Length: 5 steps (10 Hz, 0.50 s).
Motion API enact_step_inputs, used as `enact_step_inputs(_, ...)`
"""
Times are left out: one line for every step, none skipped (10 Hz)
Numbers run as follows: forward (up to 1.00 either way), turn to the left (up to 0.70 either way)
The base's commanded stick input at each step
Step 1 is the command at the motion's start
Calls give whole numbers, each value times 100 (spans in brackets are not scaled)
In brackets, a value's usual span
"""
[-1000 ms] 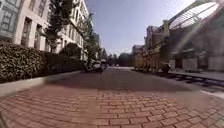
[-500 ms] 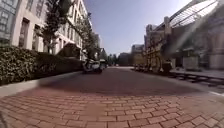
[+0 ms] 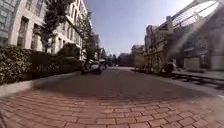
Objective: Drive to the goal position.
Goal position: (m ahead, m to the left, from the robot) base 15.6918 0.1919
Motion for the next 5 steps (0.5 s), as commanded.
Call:
enact_step_inputs(70, 0)
enact_step_inputs(70, 0)
enact_step_inputs(70, 0)
enact_step_inputs(70, 0)
enact_step_inputs(70, 0)
